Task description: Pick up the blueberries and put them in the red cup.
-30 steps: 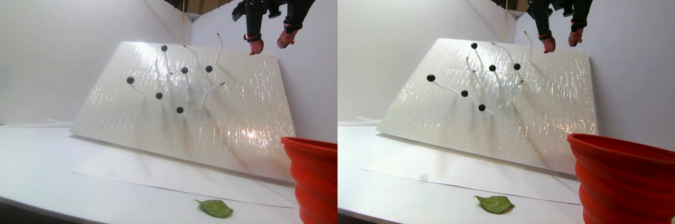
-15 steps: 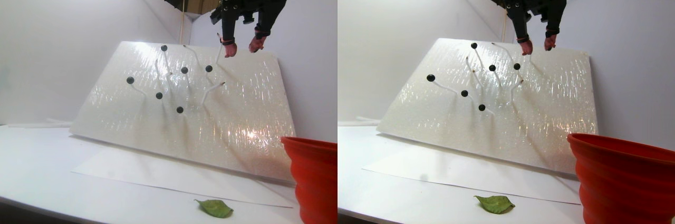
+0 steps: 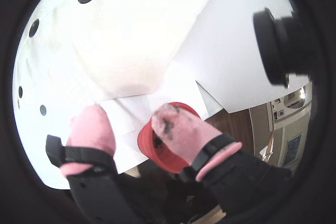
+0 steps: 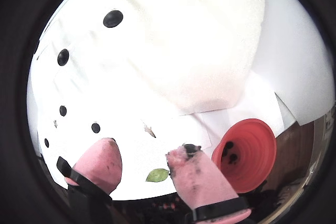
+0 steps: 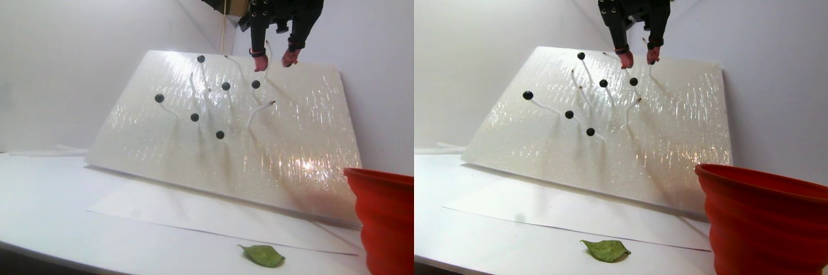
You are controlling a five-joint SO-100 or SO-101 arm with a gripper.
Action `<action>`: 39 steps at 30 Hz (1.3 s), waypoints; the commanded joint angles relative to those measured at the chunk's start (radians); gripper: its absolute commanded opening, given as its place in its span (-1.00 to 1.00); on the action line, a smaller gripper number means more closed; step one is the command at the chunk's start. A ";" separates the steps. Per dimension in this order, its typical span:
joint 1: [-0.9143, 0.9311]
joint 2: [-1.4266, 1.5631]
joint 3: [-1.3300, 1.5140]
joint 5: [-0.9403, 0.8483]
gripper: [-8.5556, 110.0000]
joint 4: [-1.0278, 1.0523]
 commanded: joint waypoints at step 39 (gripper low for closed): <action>-0.048 -0.172 -0.284 -0.040 -0.57 -0.201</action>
